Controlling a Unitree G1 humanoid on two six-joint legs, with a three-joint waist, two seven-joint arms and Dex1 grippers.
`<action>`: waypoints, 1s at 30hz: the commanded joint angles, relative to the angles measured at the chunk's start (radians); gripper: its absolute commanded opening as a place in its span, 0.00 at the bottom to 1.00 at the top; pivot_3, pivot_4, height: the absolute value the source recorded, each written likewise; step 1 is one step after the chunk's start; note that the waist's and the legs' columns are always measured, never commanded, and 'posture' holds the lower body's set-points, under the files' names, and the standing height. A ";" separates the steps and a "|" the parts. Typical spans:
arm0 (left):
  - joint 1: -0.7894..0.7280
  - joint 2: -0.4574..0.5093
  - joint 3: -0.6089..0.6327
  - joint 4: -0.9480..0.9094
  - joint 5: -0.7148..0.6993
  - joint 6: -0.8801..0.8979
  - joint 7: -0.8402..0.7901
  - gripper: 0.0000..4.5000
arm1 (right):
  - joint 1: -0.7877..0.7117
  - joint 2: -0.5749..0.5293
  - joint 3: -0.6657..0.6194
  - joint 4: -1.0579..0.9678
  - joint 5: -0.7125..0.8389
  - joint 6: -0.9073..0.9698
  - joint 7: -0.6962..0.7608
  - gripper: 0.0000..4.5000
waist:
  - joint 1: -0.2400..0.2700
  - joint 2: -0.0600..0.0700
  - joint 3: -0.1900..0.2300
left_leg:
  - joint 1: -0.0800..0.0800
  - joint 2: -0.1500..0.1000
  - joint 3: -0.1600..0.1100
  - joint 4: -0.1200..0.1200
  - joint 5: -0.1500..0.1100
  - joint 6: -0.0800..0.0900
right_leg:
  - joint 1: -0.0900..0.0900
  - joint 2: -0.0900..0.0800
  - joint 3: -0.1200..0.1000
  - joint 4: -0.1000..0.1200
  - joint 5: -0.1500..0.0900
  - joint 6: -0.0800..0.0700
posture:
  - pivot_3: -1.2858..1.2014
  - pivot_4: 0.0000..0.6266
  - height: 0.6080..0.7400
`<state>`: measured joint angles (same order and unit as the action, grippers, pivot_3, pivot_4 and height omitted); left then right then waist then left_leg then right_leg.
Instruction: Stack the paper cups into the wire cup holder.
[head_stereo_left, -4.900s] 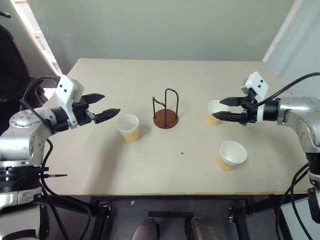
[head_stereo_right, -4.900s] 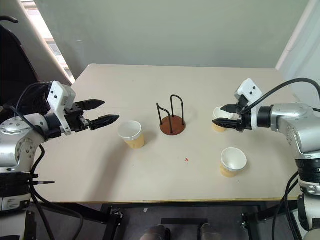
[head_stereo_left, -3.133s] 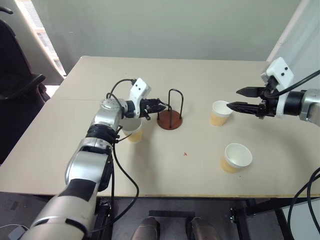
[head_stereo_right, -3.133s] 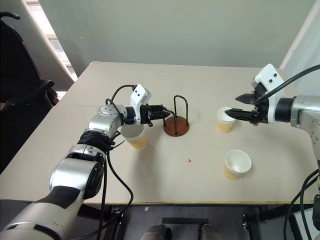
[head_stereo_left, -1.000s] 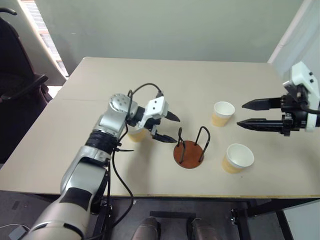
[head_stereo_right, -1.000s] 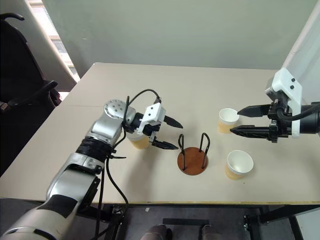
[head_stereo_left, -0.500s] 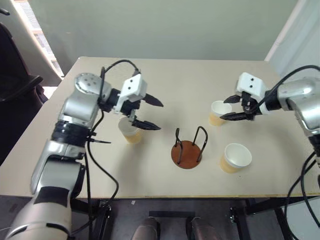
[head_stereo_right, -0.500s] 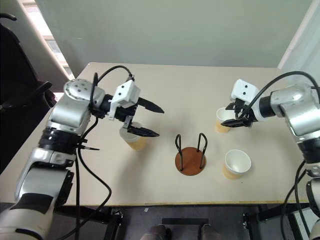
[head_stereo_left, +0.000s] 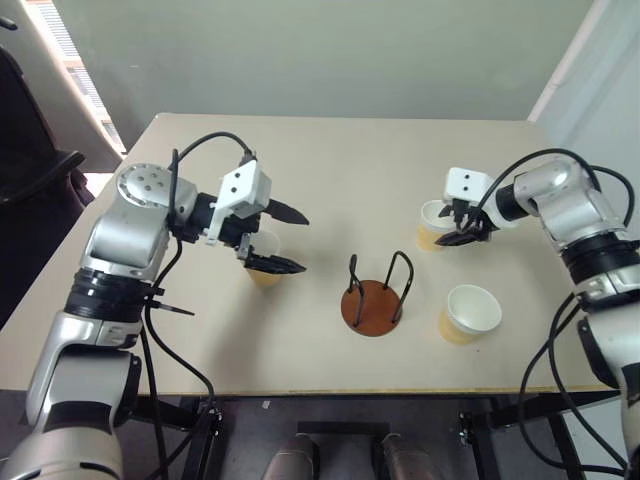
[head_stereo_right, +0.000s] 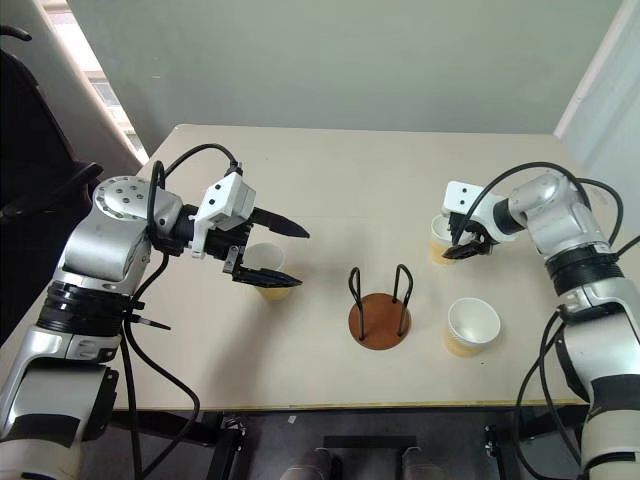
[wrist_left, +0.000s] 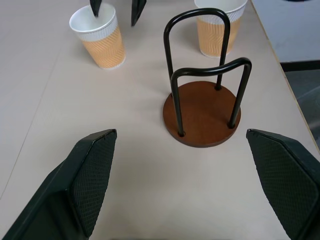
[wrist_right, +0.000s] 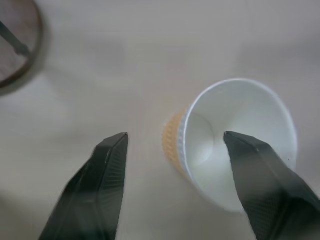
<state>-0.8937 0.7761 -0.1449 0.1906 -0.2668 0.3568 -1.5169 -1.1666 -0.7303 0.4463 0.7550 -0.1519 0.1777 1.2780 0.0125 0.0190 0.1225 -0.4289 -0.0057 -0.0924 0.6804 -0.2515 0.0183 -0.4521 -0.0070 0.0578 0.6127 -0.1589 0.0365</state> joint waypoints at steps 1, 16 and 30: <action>0.003 0.019 0.023 -0.034 -0.012 -0.003 0.007 1.00 | -0.049 0.018 -0.012 0.050 -0.038 -0.043 0.003 0.43 | 0.000 0.000 0.000 | 0.000 0.000 0.000 0.000 0.000 0.000 | 0.000 0.000 0.000 0.000 0.000 0.000 | 0.52 0.24 1.00; 0.008 0.020 0.019 -0.026 -0.018 -0.005 0.005 1.00 | -0.074 -0.036 -0.111 -0.114 -0.005 0.031 0.135 0.01 | 0.001 0.002 0.001 | -0.001 0.000 0.000 -0.002 0.000 -0.002 | -0.001 0.000 -0.001 0.000 0.000 -0.002 | 0.52 0.24 1.00; 0.042 -0.012 0.001 -0.044 -0.044 0.011 0.012 1.00 | -0.049 -0.175 -0.155 -1.178 0.379 0.670 0.291 0.01 | -0.005 0.000 0.000 | 0.001 0.002 0.000 -0.010 0.006 -0.013 | -0.002 0.002 -0.001 -0.001 -0.005 -0.009 | 0.52 0.24 1.00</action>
<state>-0.8392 0.7655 -0.1443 0.1610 -0.3027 0.3777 -1.5035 -1.2123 -0.9046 0.2914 -0.3882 0.2114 0.8282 1.5904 0.0078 0.0191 0.1229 -0.4273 -0.0032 -0.0928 0.6709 -0.2465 0.0072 -0.4544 -0.0048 0.0564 0.6133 -0.1635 0.0279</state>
